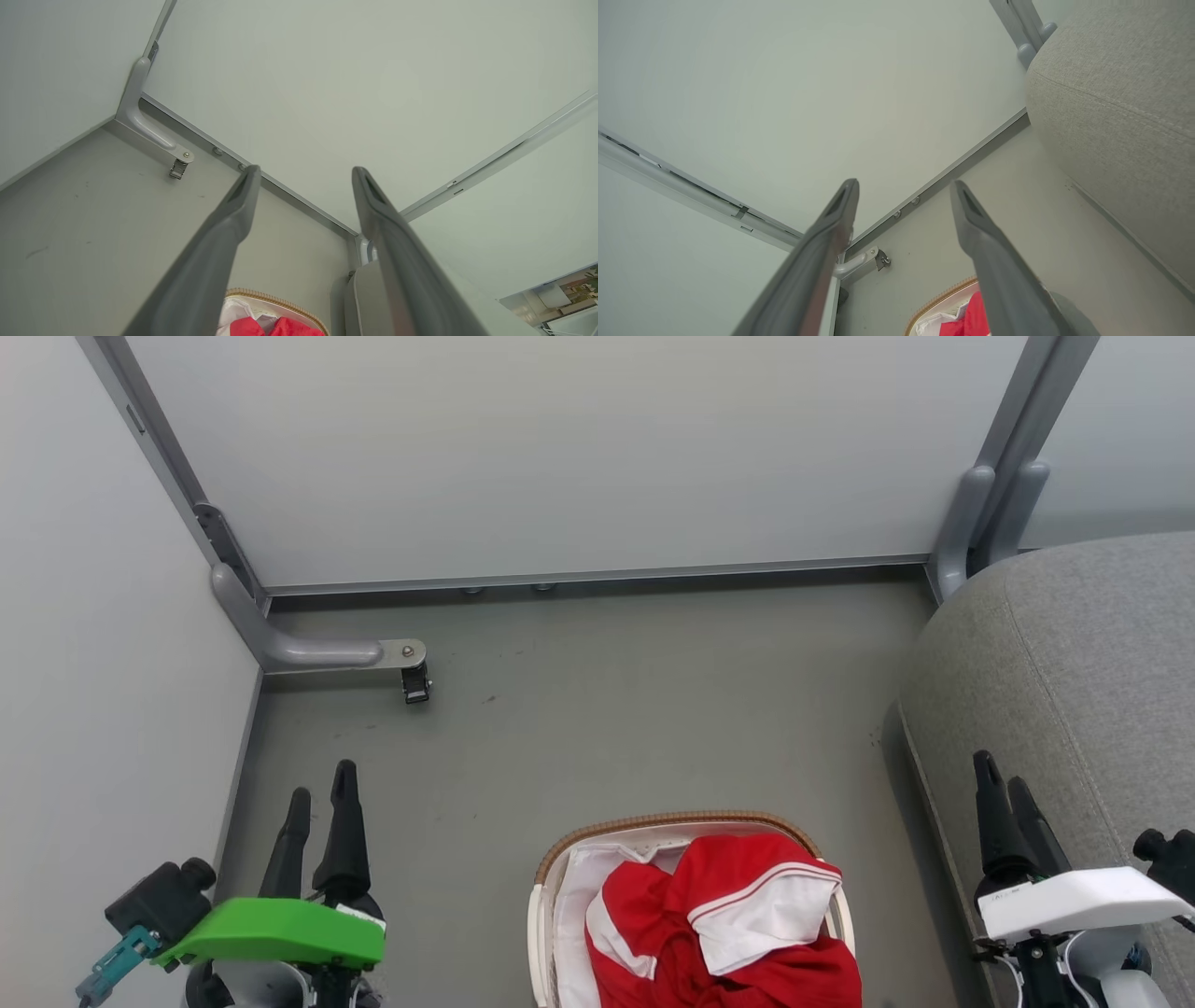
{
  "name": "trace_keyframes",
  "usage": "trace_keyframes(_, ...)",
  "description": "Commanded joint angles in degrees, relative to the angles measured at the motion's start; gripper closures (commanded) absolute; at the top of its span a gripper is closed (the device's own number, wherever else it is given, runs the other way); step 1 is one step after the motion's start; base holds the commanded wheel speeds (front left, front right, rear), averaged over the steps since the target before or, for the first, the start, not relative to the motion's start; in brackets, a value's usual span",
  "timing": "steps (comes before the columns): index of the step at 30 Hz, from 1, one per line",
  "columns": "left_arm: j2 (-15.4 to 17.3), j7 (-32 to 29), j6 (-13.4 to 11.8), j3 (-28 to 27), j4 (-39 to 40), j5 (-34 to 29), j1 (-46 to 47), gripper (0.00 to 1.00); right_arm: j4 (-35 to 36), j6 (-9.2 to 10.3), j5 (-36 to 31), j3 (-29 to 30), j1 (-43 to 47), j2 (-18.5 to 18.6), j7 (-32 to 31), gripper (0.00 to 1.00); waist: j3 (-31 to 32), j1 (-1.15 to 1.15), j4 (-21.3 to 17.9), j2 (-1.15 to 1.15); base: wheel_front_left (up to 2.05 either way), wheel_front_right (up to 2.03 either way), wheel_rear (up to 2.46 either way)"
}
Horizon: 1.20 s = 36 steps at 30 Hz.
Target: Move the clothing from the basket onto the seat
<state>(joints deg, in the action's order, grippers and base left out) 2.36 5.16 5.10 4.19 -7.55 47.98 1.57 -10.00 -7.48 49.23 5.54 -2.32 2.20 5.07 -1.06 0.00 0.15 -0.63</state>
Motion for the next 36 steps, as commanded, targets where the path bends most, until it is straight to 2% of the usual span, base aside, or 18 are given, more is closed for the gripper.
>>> trace_keyframes(1, 0.4, 0.6, -0.2, 0.4, 0.4, -2.4, -0.3, 0.0, 0.6, -0.02, -2.2, 0.3, -0.1, 0.4, 0.6, 0.0, 0.0, 0.0, 0.0, 0.26, 0.0, 0.0, 0.0)
trace_keyframes(15, 0.5, 2.9, -1.4, 1.7, -0.7, -11.9, -1.3, 0.0, 0.1, -0.02, -14.0, -0.2, 0.7, 0.5, 2.9, 0.0, 0.1, 0.0, 0.2, 0.33, 0.0, 0.0, 0.0)
trace_keyframes(36, 0.6, 5.8, -1.9, 2.8, -1.9, -22.5, -3.2, 0.0, 0.1, -0.02, -24.6, -1.0, 1.7, 0.7, 5.9, 0.0, 0.0, 0.0, 0.4, 0.43, 0.0, 0.0, 0.0)
